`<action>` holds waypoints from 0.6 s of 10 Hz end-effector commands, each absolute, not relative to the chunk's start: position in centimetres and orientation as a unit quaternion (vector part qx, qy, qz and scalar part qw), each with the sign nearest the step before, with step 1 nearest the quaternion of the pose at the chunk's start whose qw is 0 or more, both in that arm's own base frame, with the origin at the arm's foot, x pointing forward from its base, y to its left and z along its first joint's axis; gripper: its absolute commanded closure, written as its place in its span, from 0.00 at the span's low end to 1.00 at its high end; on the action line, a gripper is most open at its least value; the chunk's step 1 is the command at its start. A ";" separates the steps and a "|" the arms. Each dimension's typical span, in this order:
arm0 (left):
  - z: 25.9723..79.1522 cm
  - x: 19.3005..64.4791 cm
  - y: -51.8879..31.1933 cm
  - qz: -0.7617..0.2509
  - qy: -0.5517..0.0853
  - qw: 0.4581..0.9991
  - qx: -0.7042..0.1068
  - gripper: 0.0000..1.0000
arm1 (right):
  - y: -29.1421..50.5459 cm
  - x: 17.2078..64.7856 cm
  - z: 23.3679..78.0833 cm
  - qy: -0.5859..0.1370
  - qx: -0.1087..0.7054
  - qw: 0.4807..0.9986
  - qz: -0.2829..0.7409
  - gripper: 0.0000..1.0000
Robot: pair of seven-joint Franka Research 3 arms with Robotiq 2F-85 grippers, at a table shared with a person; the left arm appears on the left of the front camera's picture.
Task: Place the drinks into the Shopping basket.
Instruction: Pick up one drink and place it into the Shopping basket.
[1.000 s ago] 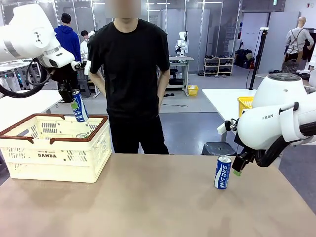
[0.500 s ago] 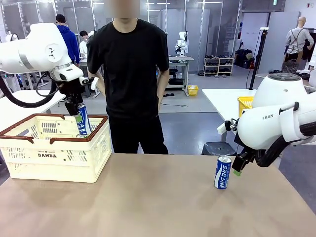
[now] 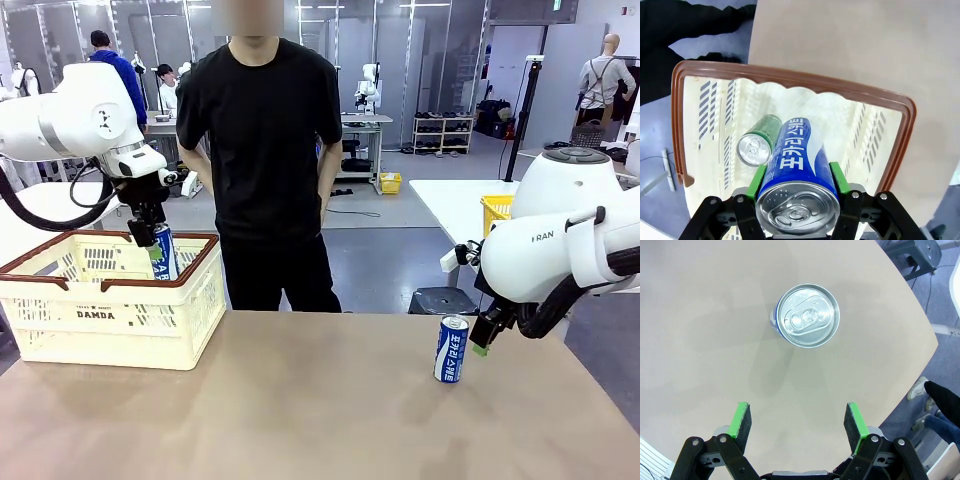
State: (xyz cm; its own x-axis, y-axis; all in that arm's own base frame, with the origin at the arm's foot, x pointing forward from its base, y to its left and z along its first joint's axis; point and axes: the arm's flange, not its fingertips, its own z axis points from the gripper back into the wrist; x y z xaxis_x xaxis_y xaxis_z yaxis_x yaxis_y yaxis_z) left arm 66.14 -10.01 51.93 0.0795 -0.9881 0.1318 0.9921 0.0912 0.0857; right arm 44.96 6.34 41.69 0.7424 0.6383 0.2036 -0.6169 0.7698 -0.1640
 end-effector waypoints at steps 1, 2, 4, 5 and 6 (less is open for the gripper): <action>52.0 66.1 -10.5 -0.676 -0.078 0.732 -0.012 0.41 | 6.3 44.9 41.7 -0.125 -0.043 0.933 0.336 0.07; 52.0 66.1 -10.5 -0.676 -0.078 0.732 -0.012 0.41 | 6.3 44.9 41.7 -0.125 -0.043 0.933 0.336 0.07; 50.7 67.2 -10.1 -0.681 -0.063 0.730 -0.025 0.41 | 6.3 44.9 41.7 -0.125 -0.043 0.933 0.336 0.07; 49.6 67.6 -9.5 -0.690 -0.063 0.720 -0.029 0.41 | 6.3 44.9 41.7 -0.125 -0.043 0.933 0.336 0.07; 48.7 67.8 -9.2 -0.695 -0.063 0.716 -0.024 0.41 | 6.3 44.9 41.7 -0.125 -0.043 0.933 0.336 0.07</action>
